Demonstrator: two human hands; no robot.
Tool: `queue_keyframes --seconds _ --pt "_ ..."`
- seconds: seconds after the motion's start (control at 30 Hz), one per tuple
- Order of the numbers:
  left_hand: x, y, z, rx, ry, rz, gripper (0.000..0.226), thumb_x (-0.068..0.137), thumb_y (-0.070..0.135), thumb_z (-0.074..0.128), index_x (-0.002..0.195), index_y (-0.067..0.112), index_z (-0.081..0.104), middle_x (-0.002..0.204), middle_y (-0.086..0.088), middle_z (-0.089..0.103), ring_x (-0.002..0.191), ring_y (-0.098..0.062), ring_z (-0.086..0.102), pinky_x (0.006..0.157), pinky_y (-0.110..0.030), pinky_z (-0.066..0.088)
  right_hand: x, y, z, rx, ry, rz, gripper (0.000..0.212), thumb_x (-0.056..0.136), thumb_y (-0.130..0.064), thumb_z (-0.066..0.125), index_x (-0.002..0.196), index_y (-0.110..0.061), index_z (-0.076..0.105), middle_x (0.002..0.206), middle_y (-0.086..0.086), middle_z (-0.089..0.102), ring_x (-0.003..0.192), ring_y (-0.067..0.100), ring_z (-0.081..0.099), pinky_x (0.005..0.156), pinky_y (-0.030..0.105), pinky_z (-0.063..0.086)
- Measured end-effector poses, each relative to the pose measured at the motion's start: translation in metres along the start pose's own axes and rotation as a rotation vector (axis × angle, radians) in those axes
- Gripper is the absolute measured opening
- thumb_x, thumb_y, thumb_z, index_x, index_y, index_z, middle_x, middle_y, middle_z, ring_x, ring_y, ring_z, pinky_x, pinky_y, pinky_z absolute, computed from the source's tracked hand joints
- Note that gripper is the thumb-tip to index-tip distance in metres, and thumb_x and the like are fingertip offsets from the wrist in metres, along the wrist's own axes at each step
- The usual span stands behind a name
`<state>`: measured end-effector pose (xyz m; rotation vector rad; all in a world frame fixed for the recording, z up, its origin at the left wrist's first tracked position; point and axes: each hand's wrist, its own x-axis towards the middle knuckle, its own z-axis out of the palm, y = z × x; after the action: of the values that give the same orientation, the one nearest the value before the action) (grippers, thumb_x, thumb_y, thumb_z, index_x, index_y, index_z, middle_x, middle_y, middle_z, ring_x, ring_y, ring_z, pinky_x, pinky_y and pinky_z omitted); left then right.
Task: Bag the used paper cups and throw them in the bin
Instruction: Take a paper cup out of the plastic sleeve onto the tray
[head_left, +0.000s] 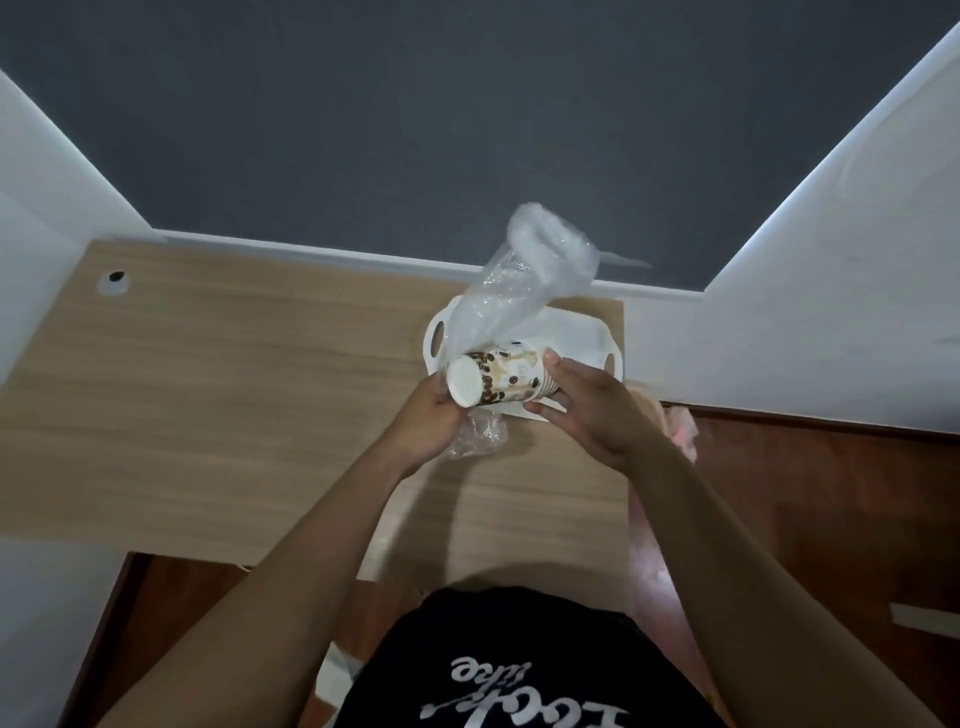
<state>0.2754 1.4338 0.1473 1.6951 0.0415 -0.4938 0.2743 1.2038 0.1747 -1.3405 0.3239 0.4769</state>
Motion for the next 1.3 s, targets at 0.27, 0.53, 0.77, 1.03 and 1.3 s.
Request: queue_keyframes --seconds 0.27,0.53,0.77,1.03,1.3 --pt "0.013 0.024 0.016 -0.084 -0.016 -0.023 0.039 0.113 0.025 0.058 0.149 0.037 0.057 0.135 0.016 0.075 0.119 -0.016 0.076 0.085 -0.035 0.061 0.007 0.008 -0.002 -0.298 0.128 -0.089 0.053 0.111 -0.008 0.053 0.162 -0.024 0.047 0.16 0.004 0.051 0.136 0.026 0.065 0.103 0.032 0.062" --pt "0.021 0.028 0.022 -0.017 -0.108 0.02 0.048 0.112 0.035 0.061 0.159 0.032 0.05 0.125 0.004 0.081 0.118 -0.017 0.077 0.095 -0.043 0.062 0.015 0.014 -0.015 -0.634 0.17 -0.126 0.095 0.076 -0.061 0.09 0.154 -0.051 0.037 0.147 -0.006 0.059 0.136 0.02 0.064 0.119 0.032 0.049" --pt "0.023 0.035 0.01 -0.009 -0.023 0.088 0.046 0.112 0.038 0.059 0.156 0.031 0.054 0.141 0.013 0.072 0.107 -0.017 0.08 0.079 -0.056 0.063 0.044 0.015 -0.032 -0.669 0.205 -0.194 0.069 0.077 -0.069 0.087 0.134 -0.037 0.065 0.123 -0.011 0.077 0.12 0.013 0.072 0.113 0.053 0.054" --pt "0.031 0.026 -0.004 -0.052 0.136 0.067 0.044 0.108 0.035 0.067 0.151 0.026 0.061 0.135 -0.012 0.068 0.091 -0.021 0.083 0.056 -0.027 0.06 0.065 0.029 -0.044 -0.616 0.242 -0.046 0.057 0.091 -0.042 0.086 0.141 -0.025 0.065 0.127 -0.012 0.075 0.107 -0.023 0.061 0.1 -0.008 0.033" --pt "0.029 0.032 -0.005 -0.02 0.125 0.065 0.039 0.107 0.034 0.068 0.146 0.029 0.065 0.123 -0.018 0.069 0.088 -0.022 0.084 0.059 -0.03 0.061 0.079 0.044 -0.036 -0.568 0.259 0.017 0.08 0.083 -0.053 0.09 0.149 -0.023 0.055 0.138 -0.009 0.07 0.131 0.016 0.065 0.111 0.033 0.047"
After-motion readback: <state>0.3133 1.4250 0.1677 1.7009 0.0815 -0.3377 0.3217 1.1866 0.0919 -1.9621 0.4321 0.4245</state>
